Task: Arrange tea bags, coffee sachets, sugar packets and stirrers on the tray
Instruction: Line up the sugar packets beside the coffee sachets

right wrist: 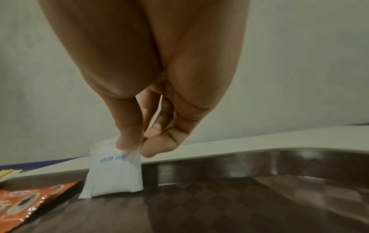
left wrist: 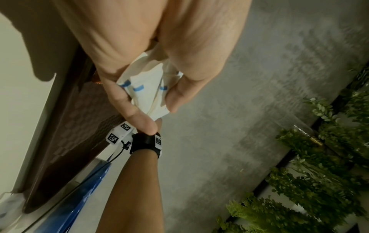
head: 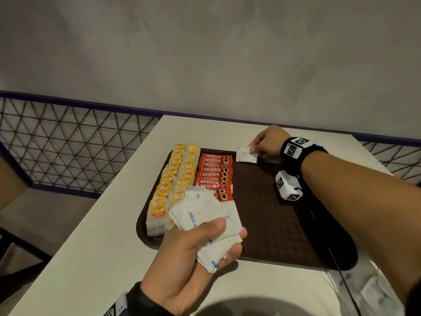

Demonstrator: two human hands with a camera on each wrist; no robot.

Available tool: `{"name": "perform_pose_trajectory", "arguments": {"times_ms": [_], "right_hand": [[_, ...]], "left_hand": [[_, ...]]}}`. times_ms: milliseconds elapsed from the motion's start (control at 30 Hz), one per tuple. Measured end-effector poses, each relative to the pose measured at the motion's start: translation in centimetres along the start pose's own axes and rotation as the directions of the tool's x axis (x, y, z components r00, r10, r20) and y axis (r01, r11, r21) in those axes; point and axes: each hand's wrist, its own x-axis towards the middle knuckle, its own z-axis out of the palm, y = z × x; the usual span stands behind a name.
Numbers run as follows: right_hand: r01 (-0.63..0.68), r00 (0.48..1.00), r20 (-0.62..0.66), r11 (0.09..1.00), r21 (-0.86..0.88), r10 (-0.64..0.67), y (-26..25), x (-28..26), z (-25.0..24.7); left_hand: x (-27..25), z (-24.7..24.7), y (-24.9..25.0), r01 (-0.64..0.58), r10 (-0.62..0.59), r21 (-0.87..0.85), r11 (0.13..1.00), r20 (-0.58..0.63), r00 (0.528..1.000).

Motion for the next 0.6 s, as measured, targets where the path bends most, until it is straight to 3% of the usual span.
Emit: {"name": "perform_pose_trajectory", "arguments": {"times_ms": [333,600], "right_hand": [[-0.011,0.999,0.043,0.981,-0.194,0.019,-1.2,2.0,1.5],[-0.022,0.997,0.061,0.978,-0.210,0.035,-1.4,2.0,0.9]], "left_hand": [[0.1,0.1,0.1,0.003,-0.004,0.036,0.999,0.020,1.000],[0.1,0.2,0.1,0.009,-0.009,-0.008,1.000,-0.006,1.000]]}}
